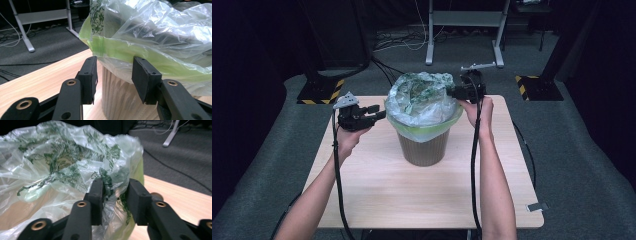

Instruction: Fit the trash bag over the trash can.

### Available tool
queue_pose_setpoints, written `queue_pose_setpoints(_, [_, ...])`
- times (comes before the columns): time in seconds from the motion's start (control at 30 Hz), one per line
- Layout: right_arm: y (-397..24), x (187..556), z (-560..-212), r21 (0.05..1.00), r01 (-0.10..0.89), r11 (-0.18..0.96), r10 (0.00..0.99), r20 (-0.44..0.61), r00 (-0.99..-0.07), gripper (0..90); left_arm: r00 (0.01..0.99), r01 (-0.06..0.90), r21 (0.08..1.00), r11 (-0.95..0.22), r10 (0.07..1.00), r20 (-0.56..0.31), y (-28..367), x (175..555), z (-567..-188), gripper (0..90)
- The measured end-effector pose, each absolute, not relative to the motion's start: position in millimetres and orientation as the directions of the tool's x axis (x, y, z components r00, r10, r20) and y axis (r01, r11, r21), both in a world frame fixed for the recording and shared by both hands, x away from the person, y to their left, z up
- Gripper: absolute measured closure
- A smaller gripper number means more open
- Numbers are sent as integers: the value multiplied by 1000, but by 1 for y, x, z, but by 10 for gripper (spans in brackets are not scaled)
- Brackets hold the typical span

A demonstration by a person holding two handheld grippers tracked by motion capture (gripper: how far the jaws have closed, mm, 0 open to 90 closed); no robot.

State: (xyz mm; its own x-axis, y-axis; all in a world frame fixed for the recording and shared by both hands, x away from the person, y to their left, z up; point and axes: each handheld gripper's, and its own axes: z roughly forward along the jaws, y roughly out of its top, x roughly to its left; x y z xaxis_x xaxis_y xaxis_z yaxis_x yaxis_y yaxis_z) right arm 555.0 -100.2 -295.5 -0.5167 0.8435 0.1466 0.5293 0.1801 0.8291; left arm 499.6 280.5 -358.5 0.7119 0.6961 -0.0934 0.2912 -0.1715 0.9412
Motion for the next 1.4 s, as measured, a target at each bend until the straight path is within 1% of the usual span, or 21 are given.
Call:
queue_pose_setpoints(0.17, [-94,560,-299,794,569,217,840,145,-523,698,719,295,938,-183,689,-91,278,501,-357,545])
queue_pose_setpoints(0.23, [-91,562,-301,771,588,244,846,127,-517,704,720,295,937,-184,688,-91,277,501,-357,541])
queue_pose_setpoints(0.33, [-92,564,-304,760,607,233,840,158,-519,680,722,297,937,-183,686,-95,277,501,-356,526])
queue_pose_setpoints(0.37, [-93,565,-305,757,611,229,840,164,-518,656,723,299,937,-182,683,-99,277,500,-356,520])
queue_pose_setpoints(0.4, [-93,564,-305,754,616,231,843,161,-513,614,725,300,937,-178,681,-102,278,500,-356,512])
queue_pose_setpoints(0.43, [-94,563,-305,751,617,235,847,154,-509,554,725,300,938,-175,681,-105,279,498,-356,499])
queue_pose_setpoints(0.47, [-95,562,-306,752,618,228,848,159,-506,461,723,299,939,-170,682,-107,280,497,-356,492])
queue_pose_setpoints(0.5, [-98,560,-306,756,620,209,841,184,-509,414,725,296,940,-168,681,-107,281,495,-356,483])
queue_pose_setpoints(0.57, [-101,557,-306,766,614,188,835,205,-511,418,724,293,942,-166,681,-106,283,492,-355,476])
queue_pose_setpoints(0.6, [-104,552,-304,787,593,170,833,207,-513,404,725,290,943,-167,681,-102,284,490,-355,469])
queue_pose_setpoints(0.63, [-108,548,-303,802,577,153,830,212,-516,371,725,286,943,-167,681,-99,284,489,-355,469])
queue_pose_setpoints(0.73, [-115,534,-296,841,532,99,821,233,-521,354,728,280,945,-171,679,-93,285,485,-353,467])
queue_pose_setpoints(0.83, [-118,525,-292,851,514,108,829,209,-519,352,740,268,946,-180,667,-83,281,482,-352,522])
queue_pose_setpoints(1.0, [-126,516,-294,849,522,81,836,227,-500,308,771,246,936,-253,636,-31,265,479,-354,854])
queue_pose_setpoints(1.03, [-128,514,-296,850,521,79,836,229,-499,289,770,246,935,-257,638,-27,262,479,-354,896])
queue_pose_setpoints(1.1, [-130,510,-299,851,519,78,835,228,-500,279,764,252,933,-257,645,-29,259,481,-356,900])
queue_pose_setpoints(1.23, [-132,504,-302,859,507,70,833,229,-504,221,749,261,930,-259,662,-26,260,487,-359,900])
queue_pose_setpoints(1.3, [-132,500,-303,864,499,71,829,227,-511,197,742,272,930,-248,670,-38,261,492,-361,900])
queue_pose_setpoints(1.4, [-132,493,-303,871,486,72,827,220,-517,181,729,277,931,-238,683,-42,263,500,-363,900])
